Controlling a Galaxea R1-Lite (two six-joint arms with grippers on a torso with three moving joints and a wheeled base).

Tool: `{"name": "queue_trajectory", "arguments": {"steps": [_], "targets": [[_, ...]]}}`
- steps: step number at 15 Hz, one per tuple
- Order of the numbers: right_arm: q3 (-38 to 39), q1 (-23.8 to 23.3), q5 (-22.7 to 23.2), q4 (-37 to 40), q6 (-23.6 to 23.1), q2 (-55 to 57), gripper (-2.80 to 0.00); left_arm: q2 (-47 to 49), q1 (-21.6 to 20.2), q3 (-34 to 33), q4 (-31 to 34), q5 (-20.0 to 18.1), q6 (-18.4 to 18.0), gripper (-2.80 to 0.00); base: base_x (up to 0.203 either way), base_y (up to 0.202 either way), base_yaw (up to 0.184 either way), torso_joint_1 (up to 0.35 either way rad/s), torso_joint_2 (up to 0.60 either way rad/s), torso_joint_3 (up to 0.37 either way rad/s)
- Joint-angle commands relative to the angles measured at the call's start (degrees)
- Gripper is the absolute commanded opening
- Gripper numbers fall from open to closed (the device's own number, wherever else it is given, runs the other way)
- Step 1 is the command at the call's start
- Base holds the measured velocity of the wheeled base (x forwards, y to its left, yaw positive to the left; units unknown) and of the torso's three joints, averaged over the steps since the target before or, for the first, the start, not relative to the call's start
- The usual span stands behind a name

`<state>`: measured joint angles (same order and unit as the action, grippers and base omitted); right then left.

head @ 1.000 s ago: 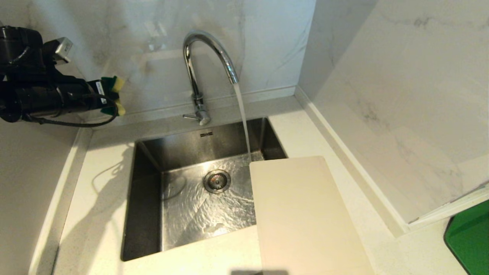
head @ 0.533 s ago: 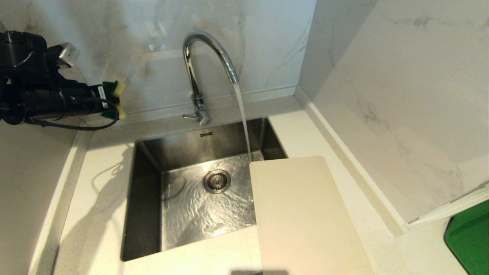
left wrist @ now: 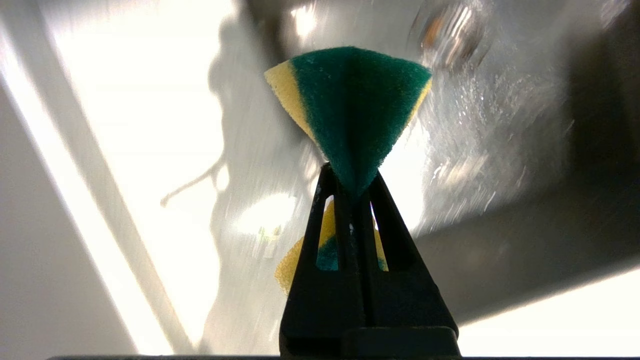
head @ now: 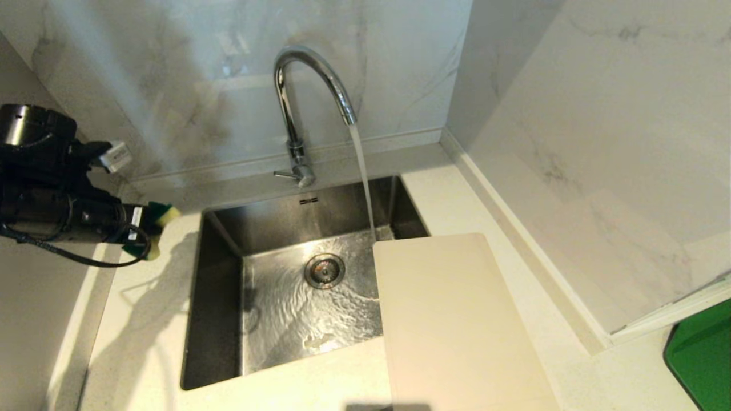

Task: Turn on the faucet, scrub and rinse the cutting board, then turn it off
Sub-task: Put down the cleaning cloth

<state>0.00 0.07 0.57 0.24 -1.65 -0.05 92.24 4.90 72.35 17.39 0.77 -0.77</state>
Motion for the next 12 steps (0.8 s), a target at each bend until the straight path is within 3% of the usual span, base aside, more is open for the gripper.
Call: {"name": "queue_trajectory", "arguments": {"steps": [1, 4, 7, 9, 12], "targets": [[0.05, 0.08, 0.09, 0.03, -0.11, 0.05, -2.80, -2.53, -1.63, -8.04, 0.37, 0.08, -0.46, -2.80, 0.000, 0.000, 0.000, 0.000, 0.00, 0.000], [0.09, 0.08, 0.10, 0.02, -0.11, 0.05, -2.80, -3.10, -3.74, -16.78, 0.06, 0.00, -0.16, -2.80, 0.000, 0.000, 0.000, 0.000, 0.00, 0.000], [0.09, 0.10, 0.13, 0.01, -0.04, 0.05, -2.80, 0.52, -6.77, -22.42, -7.92, -0.47, -0.04, -2.80, 0.000, 0.000, 0.000, 0.000, 0.00, 0.000], [0.08, 0.10, 0.08, -0.03, -0.11, 0.05, -2.80, 3.06, -7.74, -24.47, -12.87, -0.65, 0.19, -2.80, 0.000, 0.000, 0.000, 0.000, 0.00, 0.000], [0.00, 0.10, 0.13, 0.17, -0.11, 0.05, -2.80, 6.39, -8.27, -24.29, -13.92, -0.40, 2.23, -2.80, 0.000, 0.000, 0.000, 0.000, 0.00, 0.000]]}}
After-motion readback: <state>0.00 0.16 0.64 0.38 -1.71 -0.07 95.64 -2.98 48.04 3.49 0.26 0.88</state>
